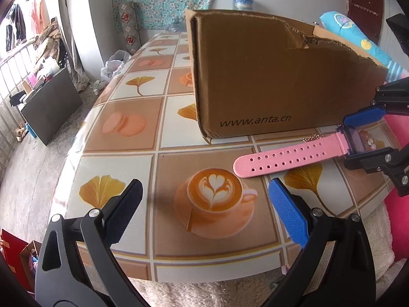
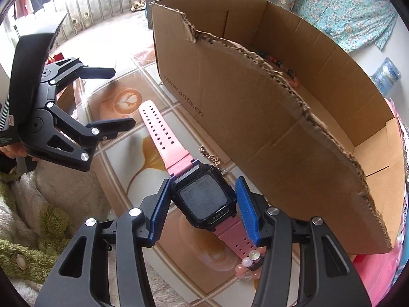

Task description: Organize jewelry

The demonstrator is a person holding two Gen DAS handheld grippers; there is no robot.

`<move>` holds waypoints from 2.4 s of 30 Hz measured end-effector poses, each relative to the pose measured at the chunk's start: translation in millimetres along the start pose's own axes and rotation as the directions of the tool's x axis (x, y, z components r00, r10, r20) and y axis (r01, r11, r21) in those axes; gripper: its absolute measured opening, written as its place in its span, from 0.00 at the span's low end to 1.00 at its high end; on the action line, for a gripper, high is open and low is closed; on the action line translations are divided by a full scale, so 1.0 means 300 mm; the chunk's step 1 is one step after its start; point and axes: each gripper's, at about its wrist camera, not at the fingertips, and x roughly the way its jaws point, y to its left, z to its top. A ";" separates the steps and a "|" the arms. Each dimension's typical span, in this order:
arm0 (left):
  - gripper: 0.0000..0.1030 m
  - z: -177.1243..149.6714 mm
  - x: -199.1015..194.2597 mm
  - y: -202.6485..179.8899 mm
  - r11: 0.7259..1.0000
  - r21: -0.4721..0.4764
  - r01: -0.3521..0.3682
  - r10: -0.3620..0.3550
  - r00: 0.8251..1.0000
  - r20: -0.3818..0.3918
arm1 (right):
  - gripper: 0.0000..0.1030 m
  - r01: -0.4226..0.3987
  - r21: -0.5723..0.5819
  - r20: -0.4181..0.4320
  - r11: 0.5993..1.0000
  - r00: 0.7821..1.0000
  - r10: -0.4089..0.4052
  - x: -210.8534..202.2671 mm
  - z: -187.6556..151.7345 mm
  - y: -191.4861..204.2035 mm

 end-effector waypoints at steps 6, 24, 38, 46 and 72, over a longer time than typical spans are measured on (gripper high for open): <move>0.93 -0.033 -0.103 0.005 0.999 0.046 0.009 -0.015 0.994 0.113 | 0.49 -0.054 0.021 -0.020 0.998 0.998 0.054 0.037 0.006 0.016; 0.60 -0.104 -0.115 -0.236 0.937 0.349 -0.012 -0.041 0.989 0.145 | 0.49 -0.325 0.221 -0.050 0.919 0.938 0.344 0.106 0.026 -0.100; 0.27 -0.073 -0.053 -0.280 0.920 0.389 0.038 -0.081 0.992 0.094 | 0.49 -0.425 0.262 -0.030 0.867 0.894 0.447 0.117 0.004 -0.152; 0.16 -0.026 -0.042 -0.221 0.945 0.270 0.186 -0.194 0.981 0.003 | 0.49 -0.410 0.242 -0.024 0.879 0.904 0.428 0.098 -0.015 -0.162; 0.14 0.067 0.037 -0.085 0.926 -0.058 0.372 -0.377 0.915 -0.147 | 0.49 -0.059 0.153 0.076 0.986 0.996 0.048 -0.076 -0.224 -0.048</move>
